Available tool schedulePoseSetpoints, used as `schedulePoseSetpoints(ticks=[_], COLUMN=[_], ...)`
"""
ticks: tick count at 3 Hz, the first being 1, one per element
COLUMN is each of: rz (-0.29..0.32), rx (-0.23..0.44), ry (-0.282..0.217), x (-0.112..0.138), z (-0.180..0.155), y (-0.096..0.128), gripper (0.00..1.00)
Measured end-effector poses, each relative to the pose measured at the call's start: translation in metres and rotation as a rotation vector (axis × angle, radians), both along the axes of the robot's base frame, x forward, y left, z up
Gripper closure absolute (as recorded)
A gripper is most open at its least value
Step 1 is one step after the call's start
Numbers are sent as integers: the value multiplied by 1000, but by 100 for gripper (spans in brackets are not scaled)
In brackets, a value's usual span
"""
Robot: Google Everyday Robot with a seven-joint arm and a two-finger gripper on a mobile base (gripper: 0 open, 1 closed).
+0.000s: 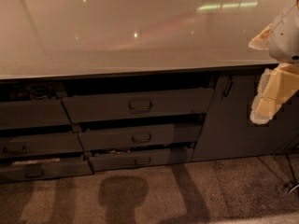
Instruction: Open top drawer
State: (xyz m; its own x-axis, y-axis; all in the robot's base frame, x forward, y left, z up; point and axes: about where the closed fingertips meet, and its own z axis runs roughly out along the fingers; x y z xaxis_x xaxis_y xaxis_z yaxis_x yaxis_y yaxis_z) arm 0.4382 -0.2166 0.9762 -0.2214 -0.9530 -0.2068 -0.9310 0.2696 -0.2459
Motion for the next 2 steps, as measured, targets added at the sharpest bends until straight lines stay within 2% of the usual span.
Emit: schedulePoseSetpoints(ticks=[1, 2], rz=[0, 39], rx=[0, 85], ry=[0, 7], x=[0, 1], z=[0, 0], y=[0, 0], gripper=[0, 0])
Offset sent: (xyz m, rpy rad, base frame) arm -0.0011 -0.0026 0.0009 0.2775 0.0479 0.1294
